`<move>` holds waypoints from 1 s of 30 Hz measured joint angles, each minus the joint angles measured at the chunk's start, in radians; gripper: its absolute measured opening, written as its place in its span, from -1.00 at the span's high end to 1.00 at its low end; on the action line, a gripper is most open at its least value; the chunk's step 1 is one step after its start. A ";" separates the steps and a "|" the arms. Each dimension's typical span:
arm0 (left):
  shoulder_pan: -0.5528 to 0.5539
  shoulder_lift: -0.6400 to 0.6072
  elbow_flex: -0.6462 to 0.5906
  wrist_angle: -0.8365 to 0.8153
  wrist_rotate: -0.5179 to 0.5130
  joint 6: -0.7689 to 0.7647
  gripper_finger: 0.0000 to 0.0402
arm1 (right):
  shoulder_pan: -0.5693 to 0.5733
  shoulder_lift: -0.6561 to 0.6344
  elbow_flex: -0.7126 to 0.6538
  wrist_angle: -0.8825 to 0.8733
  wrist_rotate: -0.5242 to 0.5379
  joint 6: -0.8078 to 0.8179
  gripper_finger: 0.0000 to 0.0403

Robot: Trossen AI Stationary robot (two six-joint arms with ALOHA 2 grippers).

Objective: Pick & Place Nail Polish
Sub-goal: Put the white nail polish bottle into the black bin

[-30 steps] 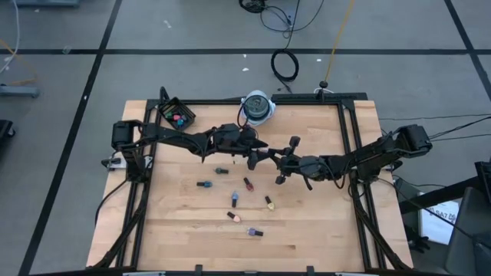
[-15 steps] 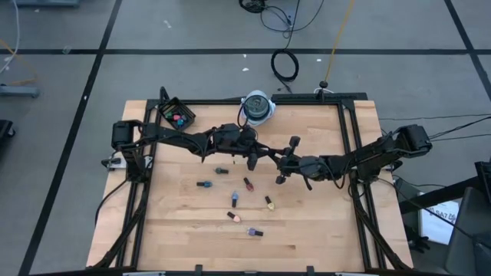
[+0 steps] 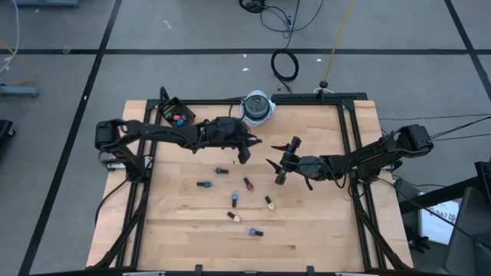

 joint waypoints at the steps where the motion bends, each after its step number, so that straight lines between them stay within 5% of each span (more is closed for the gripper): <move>1: 0.000 -0.018 0.000 -0.039 -0.040 0.015 0.73 | 0.000 -0.007 0.000 -0.013 -0.003 0.002 -0.21; 13: 0.130 -0.228 -0.238 -0.077 -0.213 -0.045 0.73 | 0.000 -0.064 0.000 -0.100 -0.001 0.029 -0.27; 21: 0.269 -0.368 -0.382 -0.256 -0.454 -0.170 0.73 | 0.000 -0.064 -0.001 -0.105 -0.001 0.035 -0.25; 30: 0.356 -0.392 -0.443 -0.372 -0.688 -0.289 0.73 | -0.003 -0.064 -0.001 -0.099 0.000 0.038 -0.25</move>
